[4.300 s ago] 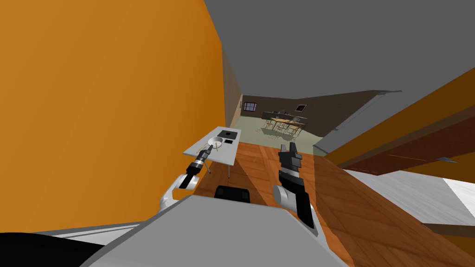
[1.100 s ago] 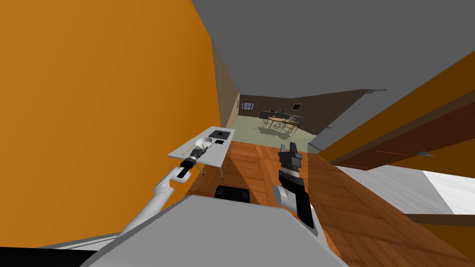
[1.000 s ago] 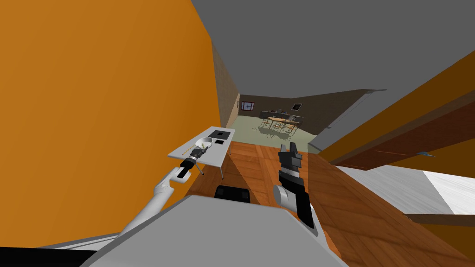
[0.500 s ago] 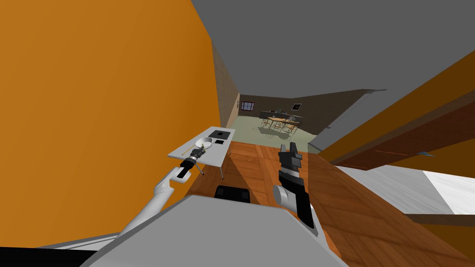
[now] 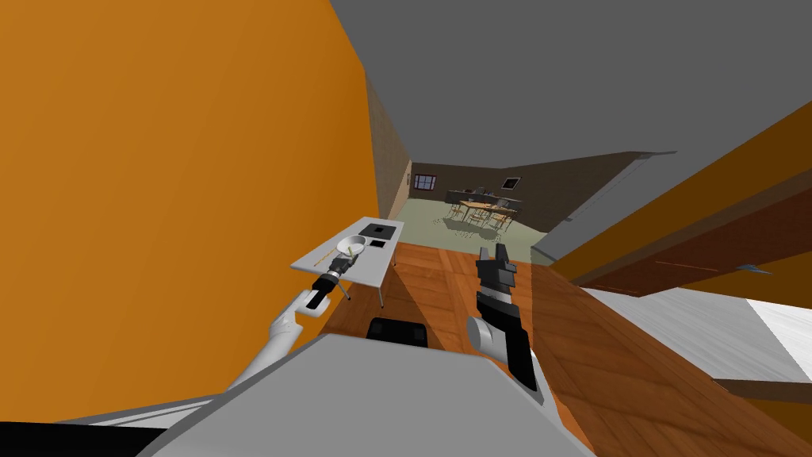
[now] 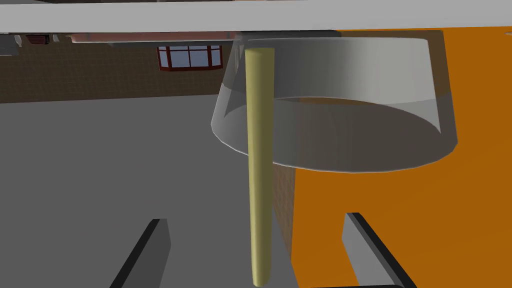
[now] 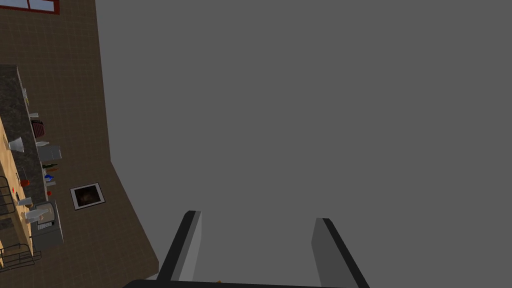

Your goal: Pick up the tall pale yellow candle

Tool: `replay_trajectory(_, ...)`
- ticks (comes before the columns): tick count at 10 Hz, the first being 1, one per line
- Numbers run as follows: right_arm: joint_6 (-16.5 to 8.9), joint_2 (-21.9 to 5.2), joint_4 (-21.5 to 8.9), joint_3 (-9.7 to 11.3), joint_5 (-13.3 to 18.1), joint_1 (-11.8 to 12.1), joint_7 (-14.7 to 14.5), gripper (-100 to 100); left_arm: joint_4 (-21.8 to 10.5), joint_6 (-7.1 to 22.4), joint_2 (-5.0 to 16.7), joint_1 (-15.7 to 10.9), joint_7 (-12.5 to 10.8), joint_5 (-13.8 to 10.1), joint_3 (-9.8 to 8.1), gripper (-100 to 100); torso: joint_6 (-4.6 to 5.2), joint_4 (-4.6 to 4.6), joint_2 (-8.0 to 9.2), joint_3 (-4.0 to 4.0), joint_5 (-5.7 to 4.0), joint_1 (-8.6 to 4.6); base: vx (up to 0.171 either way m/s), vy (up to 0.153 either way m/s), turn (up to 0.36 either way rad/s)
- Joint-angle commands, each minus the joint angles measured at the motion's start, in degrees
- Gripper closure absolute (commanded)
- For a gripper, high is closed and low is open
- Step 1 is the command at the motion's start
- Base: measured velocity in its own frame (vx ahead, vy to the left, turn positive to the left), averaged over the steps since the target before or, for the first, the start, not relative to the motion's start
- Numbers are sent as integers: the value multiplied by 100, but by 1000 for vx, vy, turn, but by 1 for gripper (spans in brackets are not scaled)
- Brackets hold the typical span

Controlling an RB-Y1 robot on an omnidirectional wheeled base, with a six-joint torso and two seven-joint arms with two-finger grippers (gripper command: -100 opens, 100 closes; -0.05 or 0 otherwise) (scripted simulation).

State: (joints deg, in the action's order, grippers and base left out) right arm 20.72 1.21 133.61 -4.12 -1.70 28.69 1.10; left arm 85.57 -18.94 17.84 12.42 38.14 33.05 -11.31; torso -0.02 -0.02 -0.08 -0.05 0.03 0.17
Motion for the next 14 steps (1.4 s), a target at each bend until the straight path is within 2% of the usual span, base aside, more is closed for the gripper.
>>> replay_trajectory(1, 0, 0, 0, 0, 0, 0, 0, 0, -92, -171, -131, 24, 120, 28, -9, -100, 0, 0, 0, 0, 0, 0, 27, 42, 38)
replay_trajectory(2, 0, 0, 0, 0, 0, 0, 0, 0, -71, -100, -92, 3, 79, 20, -7, -100, 0, 0, 0, 0, 0, 1, 13, 18, 5)
replay_trajectory(3, 0, 0, 0, 0, 0, 0, 0, 0, -80, -124, -101, 4, 97, 23, -8, 0, 1, 1, 4, 2, -2, -6, 0, 0, 0)
replay_trajectory(4, 0, 0, 0, 0, 0, 0, 0, 0, -365, -255, 23, -283, 218, -166, 60, -100, 1, 2, 8, 4, -3, -12, -41, -24, 15)
replay_trajectory(6, 0, 1, 0, 1, 0, -1, 0, 0, -591, -255, 23, -355, 218, -166, 60, -100, 2, 5, 22, 13, -6, -25, -30, -23, 2)
replay_trajectory(7, 0, 1, 0, 1, 0, -1, 0, 0, -781, -388, 145, -608, 341, -354, 128, -100, 1, 4, 18, 11, -5, -21, -44, -20, 12)
replay_trajectory(9, 0, 1, 0, 1, 0, -1, 0, 0, -1083, -388, 145, -714, 341, -354, 128, -100, 1, 5, 22, 13, -5, -22, -27, -17, 2)
replay_trajectory(10, 0, 1, 0, 1, 0, -1, 0, 0, -1233, -520, 268, -960, 464, -542, 197, -100, 0, 4, 18, 10, -5, -19, -32, -28, 13)
replay_trajectory(11, 0, 1, 0, 1, 0, -1, 0, 0, -1424, -520, 268, -1073, 464, -542, 197, -100, 2, 5, 20, 11, -6, -24, -41, -26, 7)
replay_trajectory(13, 0, 1, 0, 1, 0, -1, 0, 0, -1615, -520, 268, -1073, 464, -542, 197, -100, 1, 4, 19, 11, -5, -20, -11, -5, -1)
replay_trajectory(14, 0, 0, 0, 1, 0, -1, 0, 0, -1775, -653, 391, -1312, 586, -730, 265, -100, 0, 3, 14, 9, -4, -16, -32, -29, 12)
